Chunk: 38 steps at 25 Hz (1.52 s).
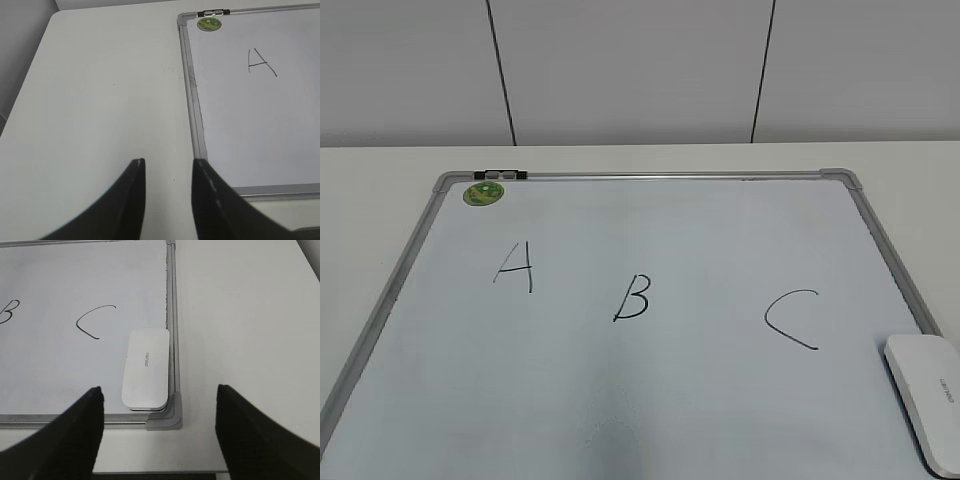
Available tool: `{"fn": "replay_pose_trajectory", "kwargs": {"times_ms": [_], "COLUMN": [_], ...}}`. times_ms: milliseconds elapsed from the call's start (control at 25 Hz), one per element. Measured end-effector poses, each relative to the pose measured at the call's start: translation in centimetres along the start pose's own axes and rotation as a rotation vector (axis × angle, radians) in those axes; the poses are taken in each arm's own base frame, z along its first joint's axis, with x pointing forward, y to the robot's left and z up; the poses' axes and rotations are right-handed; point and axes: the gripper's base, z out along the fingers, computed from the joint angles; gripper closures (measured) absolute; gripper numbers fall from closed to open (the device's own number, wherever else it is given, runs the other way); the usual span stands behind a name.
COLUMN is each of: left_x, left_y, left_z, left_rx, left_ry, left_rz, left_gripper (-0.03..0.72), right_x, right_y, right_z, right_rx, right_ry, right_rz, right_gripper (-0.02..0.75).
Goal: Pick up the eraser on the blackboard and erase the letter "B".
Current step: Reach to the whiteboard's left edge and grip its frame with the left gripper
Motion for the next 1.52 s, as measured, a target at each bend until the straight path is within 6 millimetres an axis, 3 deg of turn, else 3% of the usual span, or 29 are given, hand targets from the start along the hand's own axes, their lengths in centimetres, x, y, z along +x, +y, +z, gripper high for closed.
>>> {"fn": "replay_pose_trajectory", "kwargs": {"times_ms": [160, 360, 800, 1080, 1360, 1520], "left_x": [-1.6, -4.7, -10.5, -14.6, -16.1, -15.8], "left_y": [0.0, -0.1, -0.3, -0.8, -1.2, -1.3], "left_z": [0.5, 3.4, 12.3, 19.5, 26.5, 30.1], "left_rx": [0.0, 0.002, 0.006, 0.035, 0.048, 0.051], "left_ry": [0.026, 0.138, 0.455, 0.562, 0.651, 0.705], "left_rz": [0.002, 0.007, 0.005, -0.037, -0.056, -0.064], "left_gripper": [0.456, 0.454, 0.45, 0.447, 0.446, 0.446], "right_x": [0.0, 0.0, 0.0, 0.0, 0.0, 0.0], "right_y": [0.0, 0.0, 0.0, 0.0, 0.0, 0.0], "right_z": [0.0, 0.0, 0.0, 0.0, 0.0, 0.0], "right_rx": [0.0, 0.0, 0.0, 0.0, 0.0, 0.0], "right_ry": [0.0, 0.0, 0.0, 0.0, 0.0, 0.0], "right_rz": [0.0, 0.0, 0.0, 0.0, 0.0, 0.0], "right_gripper": [0.218, 0.219, 0.219, 0.219, 0.218, 0.219]}}
